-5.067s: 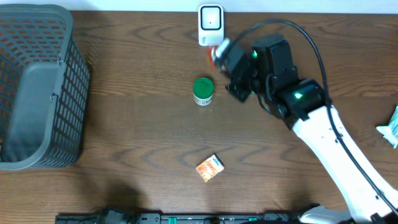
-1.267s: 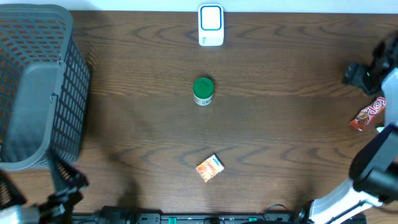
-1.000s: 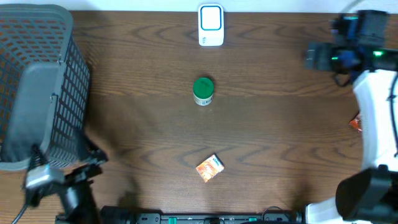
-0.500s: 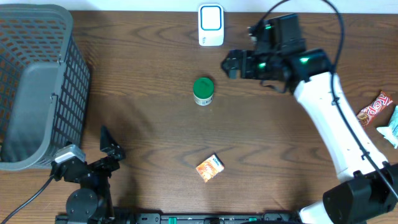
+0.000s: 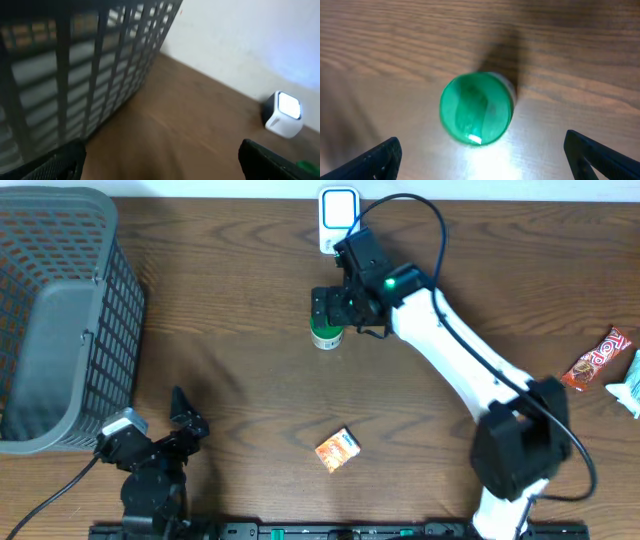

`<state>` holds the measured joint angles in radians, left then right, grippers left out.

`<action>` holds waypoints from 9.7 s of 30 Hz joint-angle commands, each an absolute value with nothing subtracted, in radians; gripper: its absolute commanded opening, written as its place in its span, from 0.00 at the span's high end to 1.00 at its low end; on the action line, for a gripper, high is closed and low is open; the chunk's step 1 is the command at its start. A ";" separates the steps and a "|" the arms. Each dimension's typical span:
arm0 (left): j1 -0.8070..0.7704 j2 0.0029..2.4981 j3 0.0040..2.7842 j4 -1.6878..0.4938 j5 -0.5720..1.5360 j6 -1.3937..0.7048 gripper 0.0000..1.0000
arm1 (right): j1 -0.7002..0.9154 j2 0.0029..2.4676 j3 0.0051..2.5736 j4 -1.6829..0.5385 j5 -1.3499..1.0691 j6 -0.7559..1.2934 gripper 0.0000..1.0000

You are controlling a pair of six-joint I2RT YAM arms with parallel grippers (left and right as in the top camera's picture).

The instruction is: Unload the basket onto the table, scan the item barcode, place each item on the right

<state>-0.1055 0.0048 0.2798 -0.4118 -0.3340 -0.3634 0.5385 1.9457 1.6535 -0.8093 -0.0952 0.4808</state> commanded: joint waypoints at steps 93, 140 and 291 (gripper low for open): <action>-0.101 0.004 0.153 -0.520 -0.086 -0.183 0.02 | 0.587 2.264 1.834 -1.250 0.017 0.668 0.13; -0.101 0.004 0.153 -0.520 -0.086 -0.183 0.02 | 0.567 2.265 2.015 -1.483 -0.233 0.408 0.37; -0.101 0.004 0.153 -0.521 -0.086 -0.183 0.02 | 0.358 2.378 1.925 -0.895 0.096 0.212 0.34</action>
